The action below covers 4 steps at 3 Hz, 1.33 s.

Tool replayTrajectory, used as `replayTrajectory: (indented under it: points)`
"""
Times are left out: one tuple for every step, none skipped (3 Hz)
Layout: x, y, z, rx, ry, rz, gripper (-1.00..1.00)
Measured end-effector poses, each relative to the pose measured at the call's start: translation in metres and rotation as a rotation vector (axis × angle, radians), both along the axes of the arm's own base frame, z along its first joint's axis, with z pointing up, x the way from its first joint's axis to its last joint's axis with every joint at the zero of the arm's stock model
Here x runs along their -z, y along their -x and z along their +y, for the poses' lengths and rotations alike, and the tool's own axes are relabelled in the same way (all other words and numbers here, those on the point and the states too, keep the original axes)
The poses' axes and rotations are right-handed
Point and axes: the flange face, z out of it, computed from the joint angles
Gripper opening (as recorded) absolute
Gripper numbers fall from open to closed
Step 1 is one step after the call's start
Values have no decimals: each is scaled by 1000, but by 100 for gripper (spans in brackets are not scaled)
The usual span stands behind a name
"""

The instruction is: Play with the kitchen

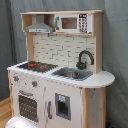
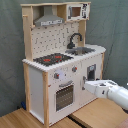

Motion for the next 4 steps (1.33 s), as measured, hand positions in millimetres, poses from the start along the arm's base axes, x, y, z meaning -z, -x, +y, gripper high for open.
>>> replayTrajectory:
  points:
    - [1,17,7,-13,99,16,100]
    - [3,26,11,-16,209,36,100]
    - [6,22,11,-11,314,56,100]
    - [6,-8,13,-9,360,67,100]
